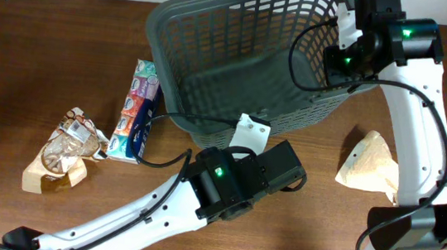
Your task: Pack container
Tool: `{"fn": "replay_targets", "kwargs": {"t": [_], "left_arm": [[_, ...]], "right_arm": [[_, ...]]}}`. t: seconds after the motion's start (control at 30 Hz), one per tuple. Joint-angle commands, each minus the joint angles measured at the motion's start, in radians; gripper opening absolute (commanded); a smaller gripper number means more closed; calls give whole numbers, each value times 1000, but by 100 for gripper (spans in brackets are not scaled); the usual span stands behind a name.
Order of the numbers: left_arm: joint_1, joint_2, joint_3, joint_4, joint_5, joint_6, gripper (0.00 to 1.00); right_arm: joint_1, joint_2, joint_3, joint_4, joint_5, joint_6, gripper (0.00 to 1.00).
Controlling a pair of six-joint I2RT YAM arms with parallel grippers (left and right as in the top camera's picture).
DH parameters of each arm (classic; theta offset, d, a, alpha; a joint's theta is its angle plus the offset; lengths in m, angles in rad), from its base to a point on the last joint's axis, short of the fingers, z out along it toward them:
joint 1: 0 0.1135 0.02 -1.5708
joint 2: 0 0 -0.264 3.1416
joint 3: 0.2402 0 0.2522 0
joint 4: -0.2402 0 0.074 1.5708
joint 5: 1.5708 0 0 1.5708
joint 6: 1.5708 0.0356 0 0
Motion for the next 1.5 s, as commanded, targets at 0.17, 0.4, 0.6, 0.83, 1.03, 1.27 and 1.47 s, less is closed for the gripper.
{"fn": "replay_targets", "kwargs": {"t": [0.17,0.4,0.6,0.83,1.03,1.27,1.47], "left_arm": [[42,3,6,10,-44,14,2],[90,3,6,9,-44,39,2],[124,3,6,9,-44,39,2],[170,3,6,6,-44,48,2],[211,3,6,6,-44,85,2],[273,3,6,3,-44,106,2],[334,3,6,-3,-44,107,2]], "right_arm": [[3,16,10,-28,21,1,4],[3,16,10,-47,19,1,4],[4,16,10,-58,18,1,4],[4,16,10,-70,18,1,4],[4,16,10,-85,17,1,4],[4,16,10,-114,-5,0,4],[4,16,10,-150,-5,1,4]]}}
